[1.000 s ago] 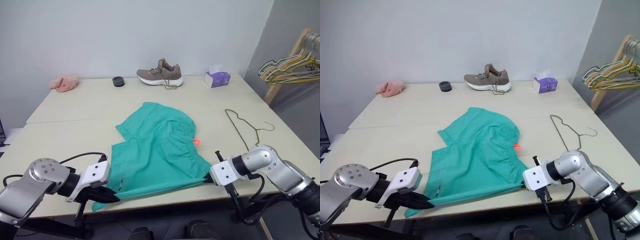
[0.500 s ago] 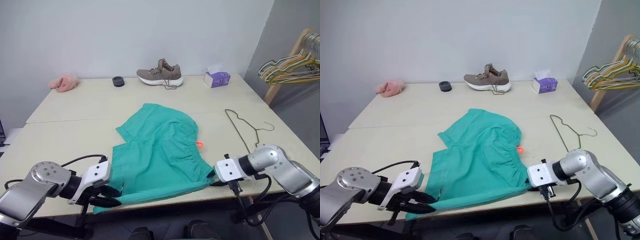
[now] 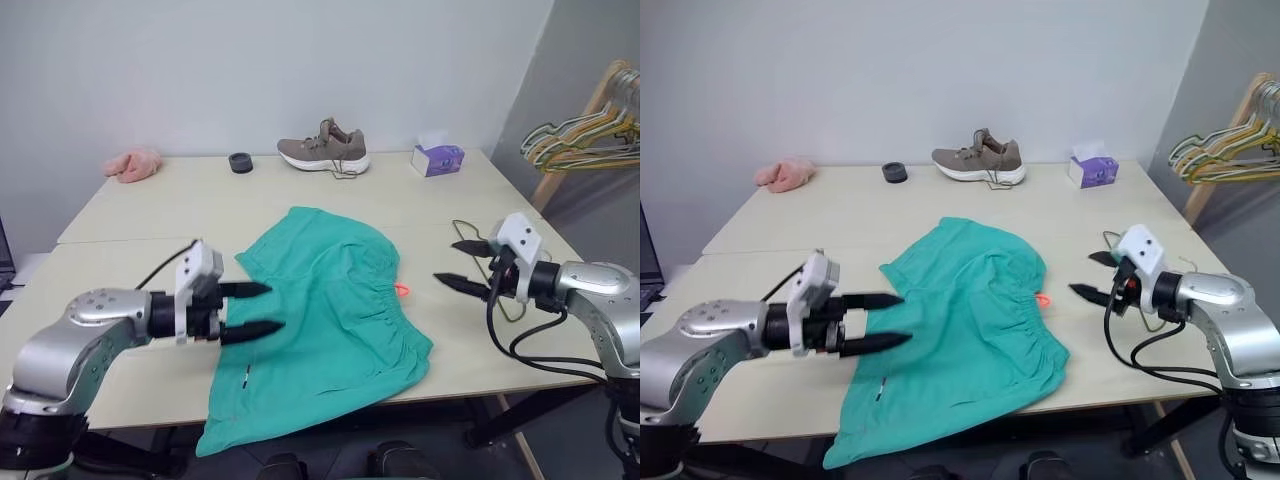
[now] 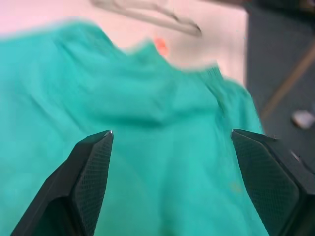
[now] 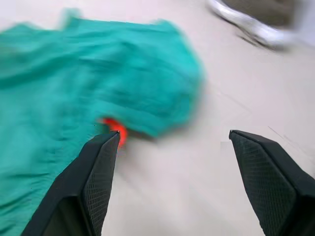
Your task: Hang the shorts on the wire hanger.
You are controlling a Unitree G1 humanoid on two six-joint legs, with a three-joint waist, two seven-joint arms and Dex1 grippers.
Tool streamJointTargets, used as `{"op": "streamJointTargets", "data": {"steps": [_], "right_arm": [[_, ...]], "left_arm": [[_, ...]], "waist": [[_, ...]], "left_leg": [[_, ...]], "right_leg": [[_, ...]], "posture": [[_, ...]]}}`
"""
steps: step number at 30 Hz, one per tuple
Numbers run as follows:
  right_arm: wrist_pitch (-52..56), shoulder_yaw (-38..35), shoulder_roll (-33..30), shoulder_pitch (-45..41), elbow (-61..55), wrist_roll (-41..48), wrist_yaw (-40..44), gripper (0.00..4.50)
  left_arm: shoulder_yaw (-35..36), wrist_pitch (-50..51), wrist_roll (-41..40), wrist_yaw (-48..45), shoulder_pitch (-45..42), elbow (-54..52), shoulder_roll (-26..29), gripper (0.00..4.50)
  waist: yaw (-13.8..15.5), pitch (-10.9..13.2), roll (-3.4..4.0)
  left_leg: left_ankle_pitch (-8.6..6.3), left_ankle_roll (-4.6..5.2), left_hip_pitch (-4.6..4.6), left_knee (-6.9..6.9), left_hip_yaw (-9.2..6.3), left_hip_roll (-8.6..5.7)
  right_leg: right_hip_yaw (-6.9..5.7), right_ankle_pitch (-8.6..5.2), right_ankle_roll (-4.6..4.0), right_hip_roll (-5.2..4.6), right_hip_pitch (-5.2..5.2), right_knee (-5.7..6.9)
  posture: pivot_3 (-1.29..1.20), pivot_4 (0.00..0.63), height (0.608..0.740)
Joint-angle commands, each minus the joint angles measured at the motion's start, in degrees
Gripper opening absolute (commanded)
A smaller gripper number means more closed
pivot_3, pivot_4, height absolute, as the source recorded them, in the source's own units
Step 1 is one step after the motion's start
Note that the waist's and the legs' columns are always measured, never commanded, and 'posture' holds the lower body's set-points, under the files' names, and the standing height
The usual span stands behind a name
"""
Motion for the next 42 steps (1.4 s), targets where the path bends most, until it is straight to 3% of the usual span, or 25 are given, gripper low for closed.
{"op": "streamJointTargets", "data": {"steps": [1, 6, 13, 17, 22, 30, 34, 39, 42], "right_arm": [[-0.2, -1.5, 1.5, -0.6, 3.3, -3.9, -8.2, 3.78], [-1.9, 3.3, 1.4, 0.0, 3.9, -6.7, -8.5, 3.78], [0.4, -0.4, 4.3, -3.4, 14.5, -7.6, -16.1, 3.78], [-0.2, -0.2, 5.8, -10.1, 26.6, -8.4, -18.8, 3.78], [-2.5, 3.9, 6.0, -19.0, 42.3, -10.3, -14.4, 3.78], [-5.4, 6.3, 6.7, -29.8, 66.7, -14.2, -14.3, 3.78], [-4.8, 6.8, 7.2, -30.9, 71.6, -14.7, -13.4, 2.86], [-7.3, 6.2, 7.9, -30.5, 73.8, -15.8, -17.3, 1.18], [-14.3, 11.4, 7.4, -29.2, 71.0, -20.5, -16.3, 0.17]], "left_arm": [[-0.4, -2.0, 2.8, 3.6, -5.8, 3.4, -1.5, 4.04], [-4.2, -6.8, 8.4, 1.8, -8.6, 8.2, -0.9, 4.04], [-6.3, -6.6, 5.7, -5.2, -6.3, 1.8, -0.1, 4.04], [-7.4, -7.6, 7.5, -5.2, -8.6, 3.1, -1.2, 4.04], [-8.4, -9.6, 9.1, -5.8, -10.6, 5.4, -1.8, 4.04], [-8.1, -11.1, 10.0, -5.8, -10.2, 6.0, -1.8, 4.04], [-7.8, -11.5, 10.1, -5.4, -9.5, 5.8, -2.1, 4.07], [-7.9, -11.7, 10.0, -4.8, -9.0, 5.6, -2.1, 4.07], [-7.3, -11.3, 10.1, -3.3, -9.5, 6.7, -2.5, 4.07]], "waist": [[-0.3, 0.0, 0.02], [-2.7, 0.0, 0.16], [-4.4, 0.0, 0.14], [-4.7, 0.0, 0.17], [-5.1, 0.0, 0.18], [-6.2, 0.0, 0.15], [-6.1, -0.2, -0.08], [-5.9, -0.5, -0.46], [-5.8, -0.5, -0.51]], "left_leg": [[0.00, 0.00, -0.02, 0.00, 0.02, 0.00], [-0.01, 0.00, -0.07, -0.07, 0.19, 0.00], [-0.03, -0.02, -0.22, -0.08, 0.15, 0.07], [-0.03, -0.02, -0.22, -0.08, 0.16, 0.06], [-0.04, -0.01, -0.25, -0.11, 0.14, 0.04], [-0.04, 0.00, -0.33, -0.10, 0.09, 0.06], [-0.04, 0.00, -0.29, -0.09, 0.07, 0.04], [-0.04, 0.00, -0.28, -0.08, 0.00, 0.04], [-0.04, 0.00, -0.27, -0.07, 0.00, 0.03]], "right_leg": [[0.04, 0.03, 0.04, 0.02, -0.04, -0.01], [0.24, 0.02, 0.04, 0.10, -0.15, -0.08], [0.24, 0.05, 0.10, 0.12, -0.15, -0.34], [0.23, 0.10, 0.18, 0.12, -0.13, -0.38], [0.23, 0.10, 0.18, 0.16, -0.13, -0.51], [0.22, 0.21, 0.32, 0.13, -0.03, -0.79], [0.20, 0.23, 0.36, 0.09, 0.09, -0.87], [0.13, 0.23, 0.38, 0.07, 0.15, -0.88], [0.13, 0.24, 0.38, 0.05, 0.17, -0.90]], "posture": [[-0.15, 0.000, 0.740], [-0.16, 0.000, 0.740], [-0.16, 0.000, 0.740], [-0.17, 0.000, 0.740], [-0.16, 0.000, 0.740], [-0.14, 0.000, 0.740], [-0.13, 0.000, 0.740], [-0.13, 0.000, 0.740], [-0.13, 0.000, 0.740]]}}
